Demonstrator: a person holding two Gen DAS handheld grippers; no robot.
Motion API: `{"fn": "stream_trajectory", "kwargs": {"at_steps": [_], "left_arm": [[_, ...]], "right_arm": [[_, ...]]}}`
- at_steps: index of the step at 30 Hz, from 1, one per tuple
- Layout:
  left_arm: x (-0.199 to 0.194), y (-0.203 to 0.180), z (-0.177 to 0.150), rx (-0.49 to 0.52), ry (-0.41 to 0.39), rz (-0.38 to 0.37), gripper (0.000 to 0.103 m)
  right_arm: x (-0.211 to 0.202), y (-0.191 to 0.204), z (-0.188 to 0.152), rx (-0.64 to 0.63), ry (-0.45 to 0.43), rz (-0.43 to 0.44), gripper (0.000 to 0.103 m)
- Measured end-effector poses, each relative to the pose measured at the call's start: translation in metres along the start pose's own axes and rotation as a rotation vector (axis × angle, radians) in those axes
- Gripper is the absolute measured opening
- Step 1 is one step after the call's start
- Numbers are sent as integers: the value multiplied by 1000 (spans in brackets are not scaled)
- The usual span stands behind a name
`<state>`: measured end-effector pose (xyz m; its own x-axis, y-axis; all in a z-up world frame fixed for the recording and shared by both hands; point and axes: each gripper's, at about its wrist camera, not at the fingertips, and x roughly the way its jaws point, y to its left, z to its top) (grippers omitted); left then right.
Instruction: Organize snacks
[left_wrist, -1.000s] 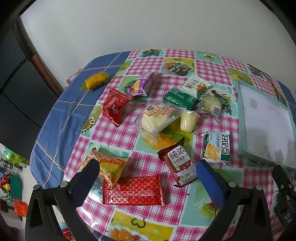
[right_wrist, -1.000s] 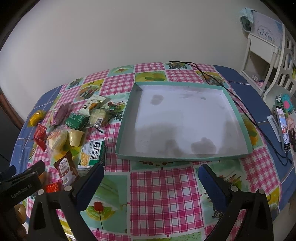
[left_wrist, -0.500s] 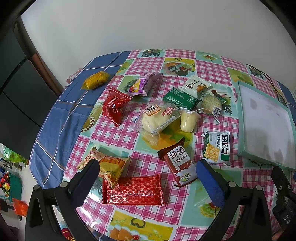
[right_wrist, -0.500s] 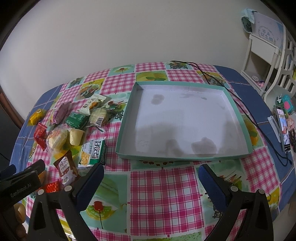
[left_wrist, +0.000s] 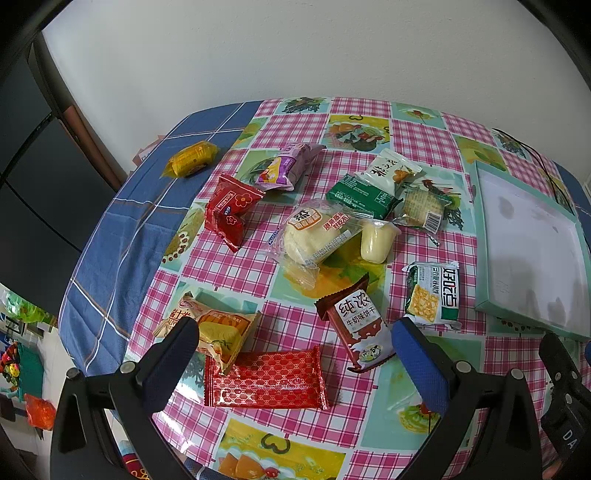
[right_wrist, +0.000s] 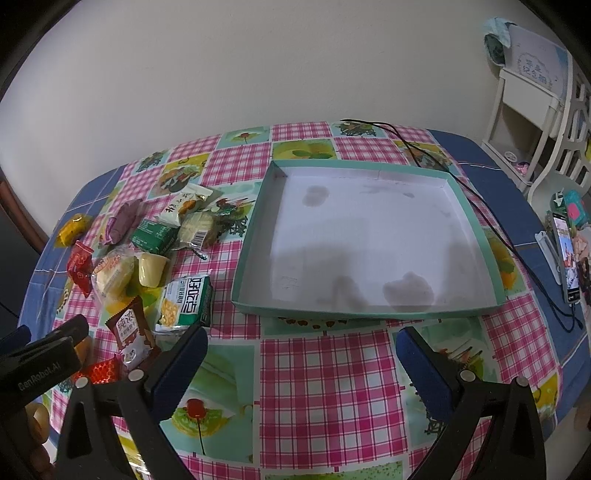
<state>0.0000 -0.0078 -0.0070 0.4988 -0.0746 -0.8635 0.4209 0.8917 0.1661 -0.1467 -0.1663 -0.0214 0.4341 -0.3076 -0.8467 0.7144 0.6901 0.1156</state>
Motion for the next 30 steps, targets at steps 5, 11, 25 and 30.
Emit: {"fn": "stream_trajectory", "kwargs": {"at_steps": [5,11,25,30], "left_arm": [[0,0,0,-1,0,0,103],[0,0,0,0,0,-1,103],[0,1,0,-1,1,-1,103],[1,2,-2,-9,4,-7,103]], "right_arm": [[0,0,0,-1,0,0,103],[1,1,-1,-1,3,-2,103],[1,3,-1,-4,9,-4,103],[-2,6,-1,-14,2,0,103]]}}
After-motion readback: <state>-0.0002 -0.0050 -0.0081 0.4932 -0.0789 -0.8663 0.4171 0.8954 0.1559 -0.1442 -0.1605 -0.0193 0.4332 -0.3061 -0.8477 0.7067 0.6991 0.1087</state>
